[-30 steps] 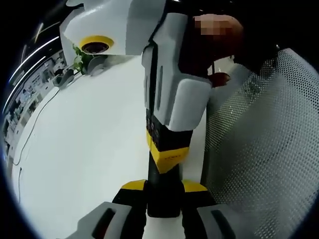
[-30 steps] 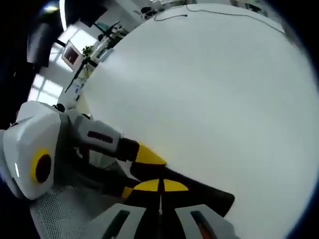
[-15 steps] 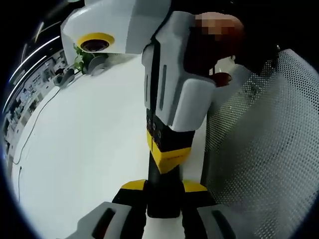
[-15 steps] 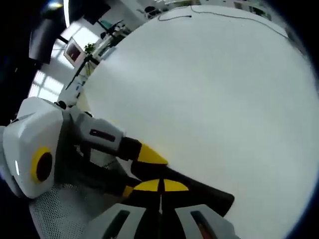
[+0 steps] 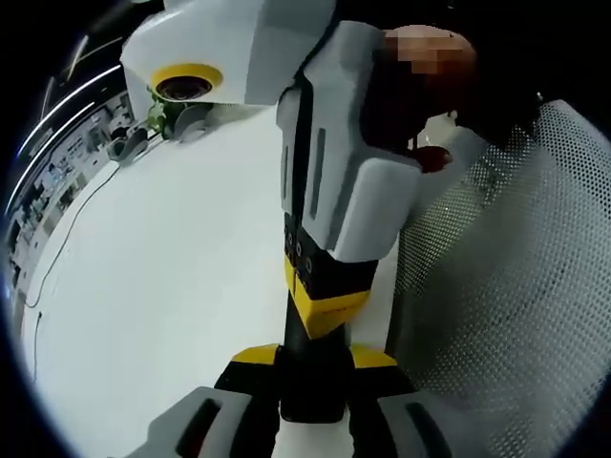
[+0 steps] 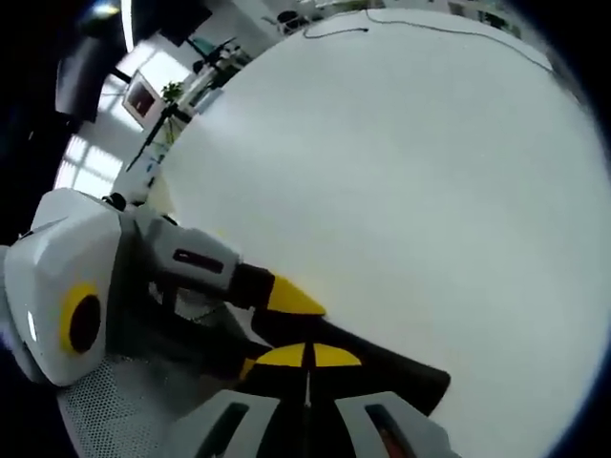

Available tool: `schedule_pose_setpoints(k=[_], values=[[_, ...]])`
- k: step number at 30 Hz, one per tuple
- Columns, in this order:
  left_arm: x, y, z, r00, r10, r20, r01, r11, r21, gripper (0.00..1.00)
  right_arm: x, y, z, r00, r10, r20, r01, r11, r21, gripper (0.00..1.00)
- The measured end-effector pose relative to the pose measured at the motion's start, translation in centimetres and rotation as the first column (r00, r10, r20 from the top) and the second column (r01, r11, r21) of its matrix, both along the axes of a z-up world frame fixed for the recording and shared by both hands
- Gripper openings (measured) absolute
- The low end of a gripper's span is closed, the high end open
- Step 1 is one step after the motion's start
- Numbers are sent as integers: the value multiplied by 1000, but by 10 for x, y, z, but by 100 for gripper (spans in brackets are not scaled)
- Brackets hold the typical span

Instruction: Press the specified remote control buttons in sequence, fully releasing each button before pressing the next.

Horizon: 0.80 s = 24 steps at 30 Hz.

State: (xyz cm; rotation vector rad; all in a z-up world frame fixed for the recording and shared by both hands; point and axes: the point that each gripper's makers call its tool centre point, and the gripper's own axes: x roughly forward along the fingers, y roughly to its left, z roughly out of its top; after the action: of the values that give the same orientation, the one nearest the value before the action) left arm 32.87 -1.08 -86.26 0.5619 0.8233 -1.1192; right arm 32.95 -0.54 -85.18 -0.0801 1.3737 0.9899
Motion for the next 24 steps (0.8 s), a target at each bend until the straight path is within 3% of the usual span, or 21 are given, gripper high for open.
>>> schedule_pose_setpoints(k=[2, 6, 8, 11, 14, 17, 18, 20, 24], values=[[0, 0, 0, 1000, -5, 2, 5, 1000, -1, 26, -1, -2, 4, 1000, -15, -15, 15, 1000, 6, 0], [0, 0, 0, 1000, -13, 4, 13, 1000, 1, 25, 19, 1, 31, 992, -112, 56, 105, 988, 115, 0], [-1, 0, 0, 1000, -15, 7, 15, 1000, 2, 25, 37, 2, 54, 976, -143, 167, 112, 977, 181, 0], [-1, 0, 0, 1000, -13, 6, 13, 1000, -1, 25, 55, 6, 99, 925, -226, 305, 124, 939, 322, 0], [0, 0, 0, 1000, -4, 3, 4, 1000, -7, 25, 63, 1, 139, 862, -284, 420, 107, 911, 398, 0], [0, 0, 0, 1000, 0, 2, 0, 1000, -6, 25, 66, -8, 172, 807, -307, 504, 77, 902, 425, 0], [0, 0, 0, 1000, 0, 2, 1, 1000, -5, 25, 69, -13, 186, 778, -325, 537, 74, 897, 436, 0], [0, 0, 0, 1000, -2, 2, 2, 1000, -6, 25, 69, -21, 205, 744, -364, 561, 74, 879, 472, 0], [1, -1, 0, 1000, -8, -7, 9, 1000, 25, 25, 61, -41, 231, 702, -472, 534, 116, 815, 568, 16]])
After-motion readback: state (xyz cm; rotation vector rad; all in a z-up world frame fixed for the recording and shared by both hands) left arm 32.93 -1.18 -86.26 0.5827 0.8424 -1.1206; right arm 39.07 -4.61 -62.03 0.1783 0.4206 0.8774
